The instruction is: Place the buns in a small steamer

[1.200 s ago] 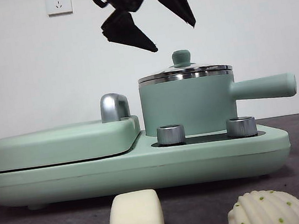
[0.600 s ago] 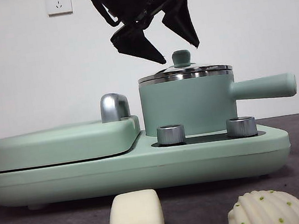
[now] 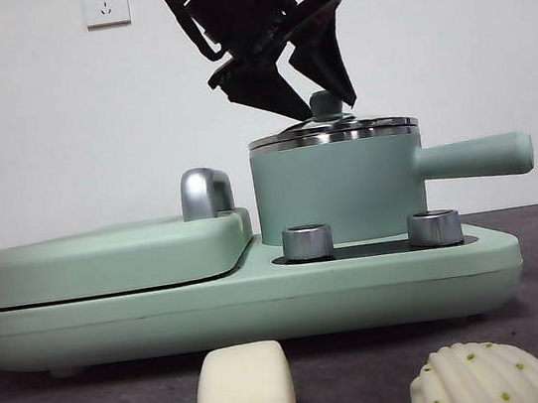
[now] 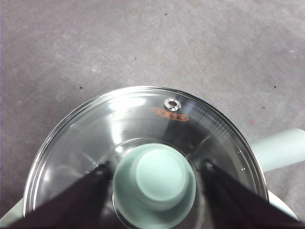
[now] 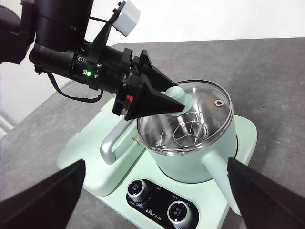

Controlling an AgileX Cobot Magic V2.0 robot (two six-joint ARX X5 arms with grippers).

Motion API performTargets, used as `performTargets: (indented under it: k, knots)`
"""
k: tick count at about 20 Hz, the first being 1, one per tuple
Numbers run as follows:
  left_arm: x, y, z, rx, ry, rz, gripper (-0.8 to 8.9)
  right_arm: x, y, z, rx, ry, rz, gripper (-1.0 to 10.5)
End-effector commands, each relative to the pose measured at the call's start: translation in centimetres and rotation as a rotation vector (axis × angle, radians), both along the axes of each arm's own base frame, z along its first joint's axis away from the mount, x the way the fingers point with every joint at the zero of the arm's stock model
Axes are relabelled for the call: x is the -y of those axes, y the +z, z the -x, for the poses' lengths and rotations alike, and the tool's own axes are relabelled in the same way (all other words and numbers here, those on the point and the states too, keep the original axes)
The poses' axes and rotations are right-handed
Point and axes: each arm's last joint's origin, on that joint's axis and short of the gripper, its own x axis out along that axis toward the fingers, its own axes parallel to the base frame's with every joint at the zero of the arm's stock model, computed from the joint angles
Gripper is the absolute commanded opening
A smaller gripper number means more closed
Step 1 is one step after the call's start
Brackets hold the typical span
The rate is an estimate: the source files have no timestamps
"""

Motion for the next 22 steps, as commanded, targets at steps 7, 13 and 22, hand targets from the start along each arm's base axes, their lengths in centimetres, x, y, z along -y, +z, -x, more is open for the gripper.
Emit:
performTargets:
  k: [7, 13, 22]
  knots:
    - [0.9, -0.8, -0.3, 0.012, -0.013, -0.04, 0.3, 0.0, 0.5, 0.0, 0.017, 0.005, -0.004, 4.7]
    - [0.7, 2.1, -0.1, 0.035, -0.004, -0.007, 0.11, 0.0, 0.5, 0.0, 0.017, 0.005, -0.004, 4.7]
    - [-1.0, 10.2, 0.9, 0.114, 0.002, 0.04, 0.1, -0.1, 0.3, -0.1, -0.016, 0.004, -0.017, 4.7]
